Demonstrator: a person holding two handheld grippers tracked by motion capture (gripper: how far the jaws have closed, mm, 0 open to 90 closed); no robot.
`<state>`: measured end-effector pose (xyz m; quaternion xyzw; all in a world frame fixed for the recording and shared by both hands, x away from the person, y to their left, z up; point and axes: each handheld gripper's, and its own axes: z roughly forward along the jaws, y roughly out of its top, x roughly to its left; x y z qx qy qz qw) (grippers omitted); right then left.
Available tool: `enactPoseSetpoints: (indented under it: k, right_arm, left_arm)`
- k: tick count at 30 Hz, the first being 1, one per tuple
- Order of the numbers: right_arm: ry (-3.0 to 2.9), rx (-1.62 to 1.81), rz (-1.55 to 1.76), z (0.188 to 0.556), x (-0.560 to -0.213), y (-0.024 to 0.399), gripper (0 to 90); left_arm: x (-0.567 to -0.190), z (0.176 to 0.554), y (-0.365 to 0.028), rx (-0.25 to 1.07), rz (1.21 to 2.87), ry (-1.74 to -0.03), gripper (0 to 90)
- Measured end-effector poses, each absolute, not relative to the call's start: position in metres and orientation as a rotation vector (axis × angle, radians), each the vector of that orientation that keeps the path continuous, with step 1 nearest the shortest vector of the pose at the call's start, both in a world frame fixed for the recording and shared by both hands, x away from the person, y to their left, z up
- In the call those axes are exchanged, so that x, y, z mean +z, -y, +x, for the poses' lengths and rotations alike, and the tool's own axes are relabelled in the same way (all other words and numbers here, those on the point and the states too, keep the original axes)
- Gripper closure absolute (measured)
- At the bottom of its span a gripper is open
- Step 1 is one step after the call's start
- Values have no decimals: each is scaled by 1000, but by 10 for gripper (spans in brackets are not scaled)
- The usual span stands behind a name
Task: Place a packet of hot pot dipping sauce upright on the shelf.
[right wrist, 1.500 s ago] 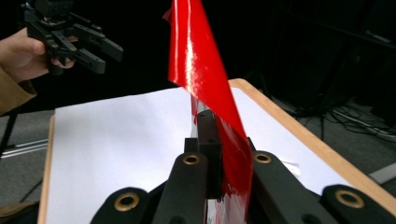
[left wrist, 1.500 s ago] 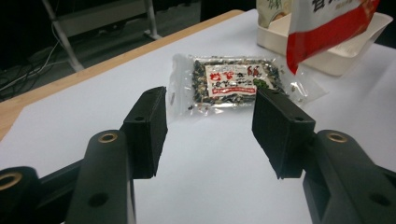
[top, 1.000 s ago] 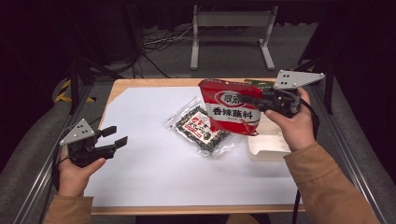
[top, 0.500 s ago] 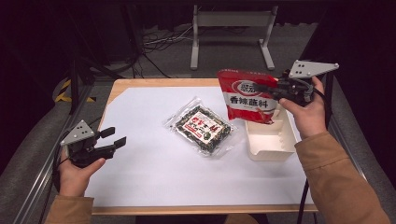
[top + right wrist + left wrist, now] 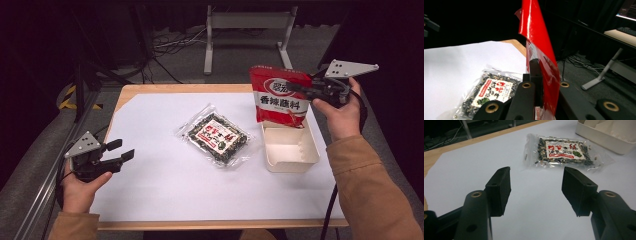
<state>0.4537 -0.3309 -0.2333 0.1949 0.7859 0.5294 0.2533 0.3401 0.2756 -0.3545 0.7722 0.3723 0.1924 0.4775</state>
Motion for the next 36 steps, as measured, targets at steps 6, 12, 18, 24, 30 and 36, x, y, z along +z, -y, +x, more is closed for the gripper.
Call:
enactPoseSetpoints:
  k: [6,12,18,24,30,36]
  right_arm:
    - [-2136,1387,541,461,-239,339,890]
    - [-2144,1369,548,466,-244,342,890]
    - [-2168,1355,561,476,-254,344,890]
    - [-2176,1310,562,483,-263,342,889]
    - [-2179,1270,558,492,-271,340,889]
    - [-2178,1259,565,499,-279,338,888]
  left_arm:
    - [-355,342,-274,469,1896,-903,410]
    - [-356,344,-273,457,1897,-903,410]
    - [-357,345,-273,456,1898,-905,409]
    - [-357,345,-274,460,1904,-903,409]
    - [-357,344,-275,458,1898,-911,409]
    - [-359,345,-275,448,1900,-916,416]
